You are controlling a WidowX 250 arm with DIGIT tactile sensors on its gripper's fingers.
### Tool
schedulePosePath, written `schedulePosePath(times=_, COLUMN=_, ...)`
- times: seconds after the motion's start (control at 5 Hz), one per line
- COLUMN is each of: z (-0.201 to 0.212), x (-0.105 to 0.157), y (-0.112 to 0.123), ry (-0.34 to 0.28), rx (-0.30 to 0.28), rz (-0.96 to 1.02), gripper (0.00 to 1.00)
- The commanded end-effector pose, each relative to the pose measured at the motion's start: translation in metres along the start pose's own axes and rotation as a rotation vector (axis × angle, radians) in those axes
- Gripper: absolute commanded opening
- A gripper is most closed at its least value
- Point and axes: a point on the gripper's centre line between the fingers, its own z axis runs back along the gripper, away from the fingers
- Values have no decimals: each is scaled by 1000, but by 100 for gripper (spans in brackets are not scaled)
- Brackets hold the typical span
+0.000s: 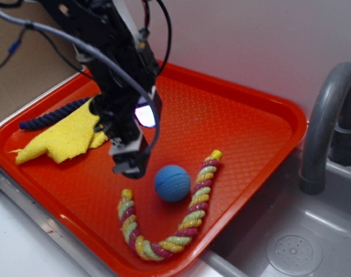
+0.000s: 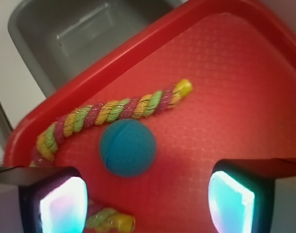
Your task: Grab the blue ball.
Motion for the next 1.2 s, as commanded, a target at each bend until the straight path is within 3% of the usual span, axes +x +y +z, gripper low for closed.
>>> schedulePosePath(times=0.0, z=-20, x=-4, y=-25, ry=18, rx=-53, rz=-56, gripper=100)
schedulePosePath(times=0.4, z=-48, x=11, y=-34, ry=37, rx=-100, rz=-120, gripper=100)
schedulePosePath(times=0.6, z=-51, x=13, y=-39, ry=35, rx=-85, rz=-100, gripper=0)
schedulePosePath(times=0.8, z=-39, x=5, y=-37, ry=46, rx=-60, rz=-39, gripper=0)
schedulePosePath(times=1.0, z=16, x=-14, y=-9, ry=25, rx=-33, rz=127, gripper=0)
